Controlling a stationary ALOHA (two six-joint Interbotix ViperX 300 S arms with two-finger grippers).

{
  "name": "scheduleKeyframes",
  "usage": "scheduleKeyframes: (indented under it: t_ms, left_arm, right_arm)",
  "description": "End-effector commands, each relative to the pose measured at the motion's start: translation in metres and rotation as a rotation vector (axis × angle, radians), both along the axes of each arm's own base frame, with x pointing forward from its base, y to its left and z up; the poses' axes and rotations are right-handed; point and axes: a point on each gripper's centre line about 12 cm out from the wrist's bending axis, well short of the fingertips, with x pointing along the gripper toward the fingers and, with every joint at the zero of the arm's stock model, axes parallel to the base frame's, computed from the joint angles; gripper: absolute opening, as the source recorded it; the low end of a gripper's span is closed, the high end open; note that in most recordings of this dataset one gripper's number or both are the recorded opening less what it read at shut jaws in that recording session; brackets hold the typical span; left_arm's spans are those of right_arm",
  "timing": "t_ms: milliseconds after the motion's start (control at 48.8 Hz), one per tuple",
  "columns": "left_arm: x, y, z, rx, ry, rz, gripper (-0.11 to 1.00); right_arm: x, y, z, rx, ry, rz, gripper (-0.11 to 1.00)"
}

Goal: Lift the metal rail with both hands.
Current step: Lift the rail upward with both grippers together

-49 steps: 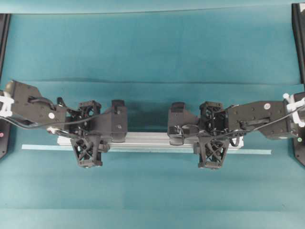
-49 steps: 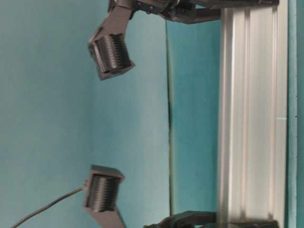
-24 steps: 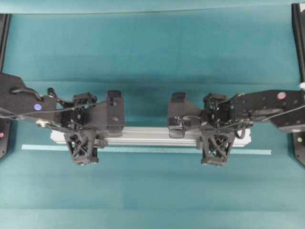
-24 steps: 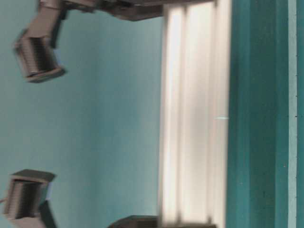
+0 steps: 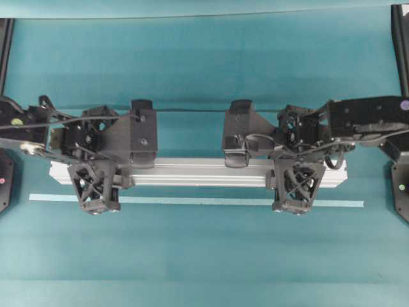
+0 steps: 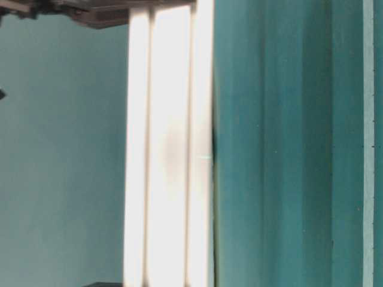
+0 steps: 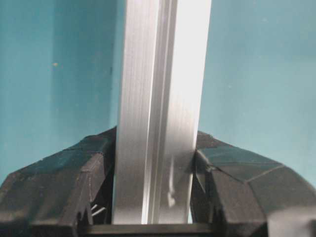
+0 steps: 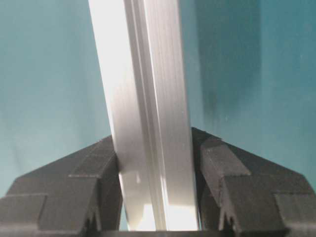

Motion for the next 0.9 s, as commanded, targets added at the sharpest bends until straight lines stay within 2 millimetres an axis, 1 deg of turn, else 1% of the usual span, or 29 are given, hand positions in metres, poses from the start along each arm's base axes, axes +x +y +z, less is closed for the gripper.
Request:
scheduleKeyframes:
  t_ms: [0, 246, 451, 655, 881]
  left_arm:
    - [0.005, 0.003, 0.030, -0.002, -0.068, 0.013, 0.37]
    - [0.010, 0.006, 0.058, 0.000, -0.084, 0.022, 0.37]
    - [0.012, 0.010, 0.081, 0.005, -0.112, 0.028, 0.37]
    - [0.011, 0.010, 0.109, 0.003, -0.126, 0.033, 0.37]
    - [0.008, 0.010, 0.138, 0.004, -0.135, 0.033, 0.37]
  right_arm:
    - [0.005, -0.001, 0.025, 0.014, -0.037, -0.027, 0.39]
    - [0.003, -0.004, 0.056, 0.023, -0.002, -0.055, 0.39]
    - [0.003, -0.008, 0.083, 0.022, -0.020, -0.070, 0.39]
    - [0.002, -0.008, 0.113, 0.021, -0.040, -0.066, 0.39]
    - [-0.001, -0.008, 0.137, 0.019, -0.029, -0.062, 0.39]
